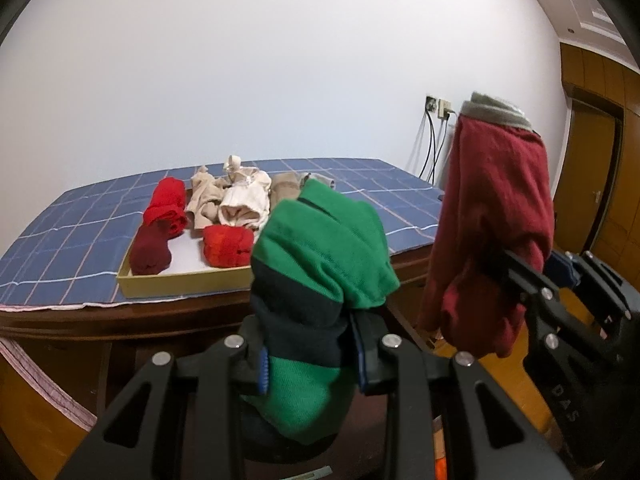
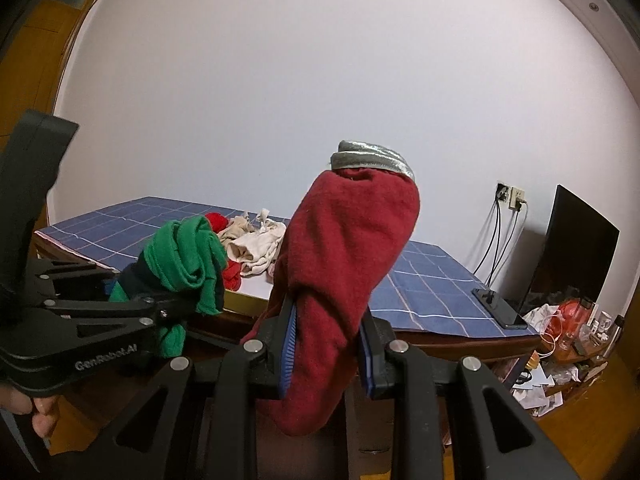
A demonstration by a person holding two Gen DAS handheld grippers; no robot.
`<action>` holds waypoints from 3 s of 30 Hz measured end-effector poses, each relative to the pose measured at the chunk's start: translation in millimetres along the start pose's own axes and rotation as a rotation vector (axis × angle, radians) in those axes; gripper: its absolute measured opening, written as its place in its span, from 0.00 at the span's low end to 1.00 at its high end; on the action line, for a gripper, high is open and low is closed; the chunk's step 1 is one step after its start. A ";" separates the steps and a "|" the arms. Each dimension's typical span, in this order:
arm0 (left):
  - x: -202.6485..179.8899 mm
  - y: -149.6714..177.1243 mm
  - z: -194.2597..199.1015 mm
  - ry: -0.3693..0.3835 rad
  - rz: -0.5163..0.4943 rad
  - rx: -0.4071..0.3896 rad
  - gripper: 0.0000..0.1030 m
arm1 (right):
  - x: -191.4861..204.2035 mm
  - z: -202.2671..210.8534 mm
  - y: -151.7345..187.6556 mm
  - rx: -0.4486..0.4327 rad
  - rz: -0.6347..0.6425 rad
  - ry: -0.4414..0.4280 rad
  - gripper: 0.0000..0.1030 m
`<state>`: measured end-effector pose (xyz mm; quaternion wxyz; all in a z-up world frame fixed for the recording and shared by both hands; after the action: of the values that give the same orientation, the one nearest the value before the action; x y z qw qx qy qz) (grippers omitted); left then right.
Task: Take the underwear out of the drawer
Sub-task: 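Carry both garments up over the cardboard tray on the desk, then lower both garments into the tray beside the other rolls and open both tools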
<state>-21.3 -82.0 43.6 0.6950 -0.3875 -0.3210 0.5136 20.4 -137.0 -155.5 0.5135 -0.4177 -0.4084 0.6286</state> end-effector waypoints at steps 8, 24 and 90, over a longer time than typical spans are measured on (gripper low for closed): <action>-4.3 -11.2 -11.2 -0.005 -0.008 -0.002 0.28 | -4.9 -12.1 2.6 0.019 -0.021 -0.002 0.27; -1.2 -39.7 -57.4 -0.031 -0.002 0.009 0.28 | -13.8 -45.8 -11.9 0.043 0.008 -0.004 0.27; -17.9 -90.4 -202.1 -0.159 0.012 0.130 0.28 | -44.6 -173.4 -19.0 0.346 0.110 -0.091 0.28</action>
<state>186.6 -157.0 21.6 0.6879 -0.3015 -0.3387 0.5667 195.5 -163.8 -188.0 0.5233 -0.3161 -0.2935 0.7348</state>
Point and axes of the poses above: each gripper's, at about its wrist camera, not at the fingertips, and z roughly against the way its jaws point, x to its left, y to its underside, the point moved 1 cm from there along -z, roughly the way its jaws point, and after that the axes turned 15 degrees about -y, right-handed, at the moved point
